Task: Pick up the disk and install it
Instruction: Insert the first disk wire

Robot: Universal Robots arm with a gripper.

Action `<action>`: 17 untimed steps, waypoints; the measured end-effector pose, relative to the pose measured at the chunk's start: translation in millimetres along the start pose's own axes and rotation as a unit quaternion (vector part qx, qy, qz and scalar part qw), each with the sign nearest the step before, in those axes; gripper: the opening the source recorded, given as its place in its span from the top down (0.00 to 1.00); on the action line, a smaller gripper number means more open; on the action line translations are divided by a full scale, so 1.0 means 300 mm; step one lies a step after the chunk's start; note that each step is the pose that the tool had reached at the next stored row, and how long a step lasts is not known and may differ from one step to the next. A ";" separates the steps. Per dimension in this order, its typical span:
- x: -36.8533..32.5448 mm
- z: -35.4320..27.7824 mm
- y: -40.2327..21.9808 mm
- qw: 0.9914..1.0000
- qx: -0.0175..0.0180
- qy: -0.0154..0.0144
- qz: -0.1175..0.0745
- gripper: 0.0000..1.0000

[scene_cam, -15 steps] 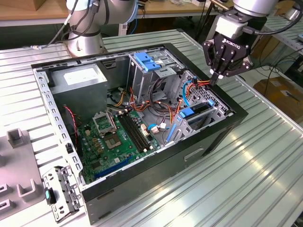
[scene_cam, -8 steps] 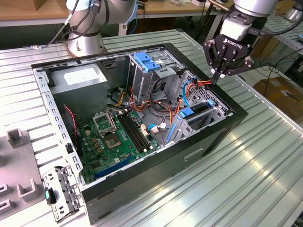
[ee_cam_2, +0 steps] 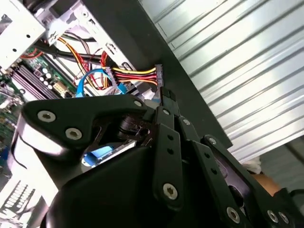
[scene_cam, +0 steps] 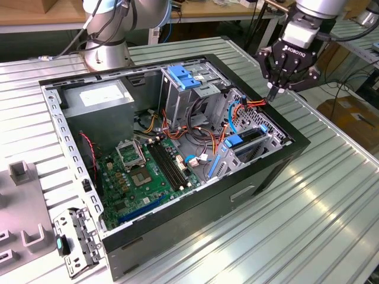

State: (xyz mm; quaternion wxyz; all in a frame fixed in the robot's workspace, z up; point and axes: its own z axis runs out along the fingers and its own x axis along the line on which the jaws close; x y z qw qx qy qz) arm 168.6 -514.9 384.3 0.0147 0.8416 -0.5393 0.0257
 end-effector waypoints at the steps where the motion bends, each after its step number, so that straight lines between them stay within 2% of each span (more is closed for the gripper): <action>1: 0.000 0.001 0.000 1.000 0.001 0.000 -0.009 0.83; 2: 0.000 0.003 0.000 1.000 0.002 0.000 -0.026 0.76; 3: 0.000 0.007 0.000 0.999 0.003 0.000 -0.046 0.70; 5: -0.001 0.012 0.000 0.997 0.005 0.000 -0.079 0.70; 8: -0.001 0.016 -0.001 0.994 0.006 0.000 -0.107 0.69; 9: -0.001 0.017 -0.002 0.993 0.007 0.000 -0.114 0.62; 14: -0.005 0.022 -0.006 0.990 0.008 0.000 -0.142 0.62; 16: -0.009 0.029 -0.008 0.988 0.009 0.000 -0.155 0.62; 17: -0.011 0.034 -0.009 0.987 0.010 0.000 -0.163 0.62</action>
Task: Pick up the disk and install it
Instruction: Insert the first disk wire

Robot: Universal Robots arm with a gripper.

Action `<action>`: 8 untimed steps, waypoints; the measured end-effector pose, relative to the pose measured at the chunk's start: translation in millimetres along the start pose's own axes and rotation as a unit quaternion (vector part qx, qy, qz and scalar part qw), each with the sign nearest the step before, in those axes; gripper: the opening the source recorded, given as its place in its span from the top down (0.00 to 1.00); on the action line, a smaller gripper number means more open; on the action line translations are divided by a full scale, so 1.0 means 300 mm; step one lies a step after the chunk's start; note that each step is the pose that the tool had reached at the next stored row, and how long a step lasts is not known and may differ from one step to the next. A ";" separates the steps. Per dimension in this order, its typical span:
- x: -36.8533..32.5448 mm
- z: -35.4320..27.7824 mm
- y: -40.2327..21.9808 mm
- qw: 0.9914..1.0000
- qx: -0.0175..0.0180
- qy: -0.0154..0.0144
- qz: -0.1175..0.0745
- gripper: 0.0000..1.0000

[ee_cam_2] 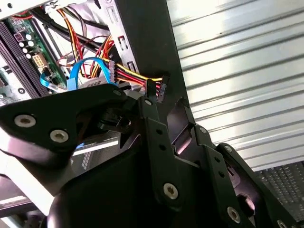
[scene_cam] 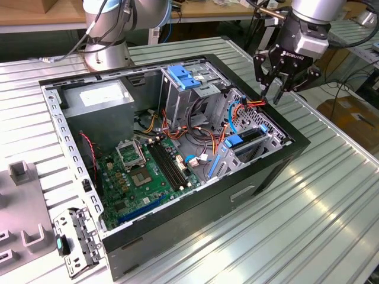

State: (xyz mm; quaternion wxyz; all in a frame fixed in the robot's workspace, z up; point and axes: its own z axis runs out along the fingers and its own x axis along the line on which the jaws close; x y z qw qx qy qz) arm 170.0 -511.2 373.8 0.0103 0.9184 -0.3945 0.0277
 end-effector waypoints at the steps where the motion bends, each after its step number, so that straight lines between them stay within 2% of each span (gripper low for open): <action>1: -0.001 0.004 -0.001 1.000 0.000 0.000 -0.007 0.62; 2: -0.001 0.010 -0.001 1.000 0.001 0.000 -0.022 0.62; 5: -0.001 0.021 -0.002 0.999 0.003 0.000 -0.051 0.62; 7: 0.000 0.024 -0.005 0.998 0.003 0.000 -0.058 0.64; 8: 0.001 0.024 -0.005 0.998 0.003 0.000 -0.059 0.70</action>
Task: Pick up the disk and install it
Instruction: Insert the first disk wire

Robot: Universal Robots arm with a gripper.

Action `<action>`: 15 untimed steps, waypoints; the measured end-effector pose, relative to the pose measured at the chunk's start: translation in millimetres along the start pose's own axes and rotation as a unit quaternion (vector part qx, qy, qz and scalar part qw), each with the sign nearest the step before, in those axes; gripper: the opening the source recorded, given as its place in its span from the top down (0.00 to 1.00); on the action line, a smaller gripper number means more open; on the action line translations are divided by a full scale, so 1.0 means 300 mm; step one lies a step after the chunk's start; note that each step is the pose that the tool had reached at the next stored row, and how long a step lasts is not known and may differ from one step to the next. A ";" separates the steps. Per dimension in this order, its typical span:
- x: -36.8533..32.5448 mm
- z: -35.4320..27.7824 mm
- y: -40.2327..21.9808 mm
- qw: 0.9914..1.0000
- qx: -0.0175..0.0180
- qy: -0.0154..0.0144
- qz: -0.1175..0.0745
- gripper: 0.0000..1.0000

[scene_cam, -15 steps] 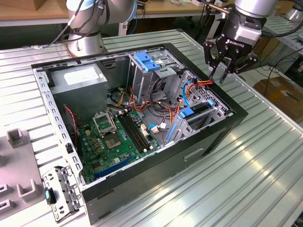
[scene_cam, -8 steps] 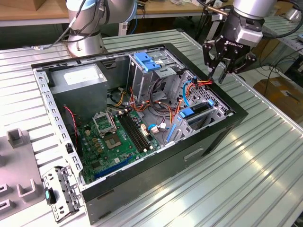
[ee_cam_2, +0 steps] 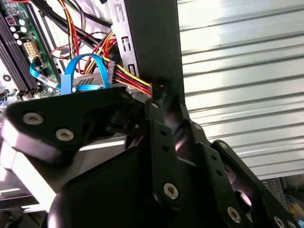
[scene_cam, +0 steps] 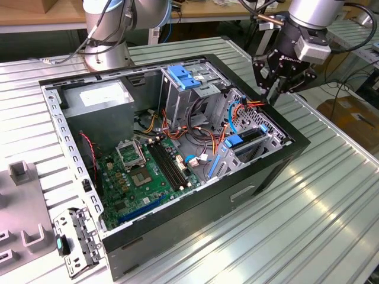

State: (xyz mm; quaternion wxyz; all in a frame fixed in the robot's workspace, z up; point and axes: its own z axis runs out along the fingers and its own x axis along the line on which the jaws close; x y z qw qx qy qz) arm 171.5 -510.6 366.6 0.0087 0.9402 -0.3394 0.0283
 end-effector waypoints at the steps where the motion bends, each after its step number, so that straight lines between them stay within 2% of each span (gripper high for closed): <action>1: 0.000 0.000 0.000 1.000 0.000 0.000 -0.001 0.77; 2: 0.000 0.000 0.000 1.000 0.000 0.000 -0.001 0.83; 3: 0.001 -0.008 0.000 1.000 0.000 0.000 -0.001 0.84; 4: 0.001 -0.016 0.000 1.000 0.000 0.000 -0.001 0.84; 10: 0.000 -0.018 0.001 1.000 0.000 0.000 -0.001 0.84; 15: -0.022 -0.019 0.020 1.000 0.000 0.000 -0.001 0.84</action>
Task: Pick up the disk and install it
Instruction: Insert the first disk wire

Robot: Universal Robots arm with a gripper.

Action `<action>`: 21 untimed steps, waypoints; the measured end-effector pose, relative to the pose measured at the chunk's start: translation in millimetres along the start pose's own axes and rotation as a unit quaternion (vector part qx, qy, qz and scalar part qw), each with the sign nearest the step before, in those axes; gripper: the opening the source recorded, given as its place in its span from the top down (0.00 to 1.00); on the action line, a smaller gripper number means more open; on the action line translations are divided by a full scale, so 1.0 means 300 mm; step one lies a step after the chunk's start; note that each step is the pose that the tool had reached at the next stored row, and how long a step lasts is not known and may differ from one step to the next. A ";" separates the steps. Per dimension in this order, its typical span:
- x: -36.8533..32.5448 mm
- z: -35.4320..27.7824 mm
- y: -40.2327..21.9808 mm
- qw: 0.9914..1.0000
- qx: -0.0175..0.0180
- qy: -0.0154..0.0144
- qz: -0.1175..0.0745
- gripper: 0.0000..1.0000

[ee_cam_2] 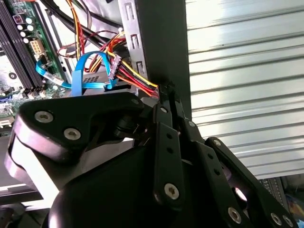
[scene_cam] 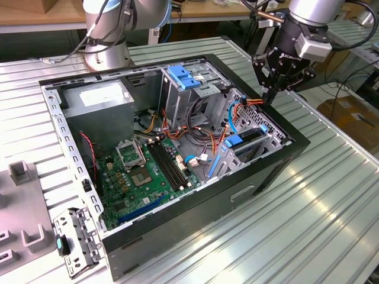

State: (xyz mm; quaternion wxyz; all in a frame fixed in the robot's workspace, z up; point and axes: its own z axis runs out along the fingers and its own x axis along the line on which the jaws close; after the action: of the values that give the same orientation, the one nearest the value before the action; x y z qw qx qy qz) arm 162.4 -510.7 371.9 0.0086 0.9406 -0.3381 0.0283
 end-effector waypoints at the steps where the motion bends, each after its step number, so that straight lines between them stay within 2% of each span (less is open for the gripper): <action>1: -0.007 0.000 0.006 1.000 0.000 0.000 0.000 0.84; 4: -0.015 -0.001 0.013 1.000 0.000 0.000 0.002 0.84; 7: -0.018 -0.001 0.015 1.000 -0.001 0.000 0.026 0.84; 9: -0.044 -0.003 0.037 1.000 -0.002 0.000 0.029 0.84; 11: -0.044 -0.002 0.037 0.998 -0.003 0.000 0.056 0.84; 13: -0.044 -0.001 0.037 0.996 -0.005 0.000 0.088 0.84; 14: -0.044 -0.001 0.037 0.995 -0.006 0.000 0.096 0.84; 17: -0.044 0.000 0.037 0.992 -0.007 0.000 0.123 0.84; 18: -0.044 0.000 0.037 0.991 -0.008 0.000 0.135 0.84; 20: -0.044 0.000 0.037 0.988 -0.009 0.001 0.152 0.84; 21: -0.044 0.001 0.037 0.986 -0.010 0.001 0.166 0.84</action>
State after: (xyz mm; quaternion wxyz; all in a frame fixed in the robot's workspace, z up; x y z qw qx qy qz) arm 145.2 -510.8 370.9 0.0132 0.8711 -0.4902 0.0266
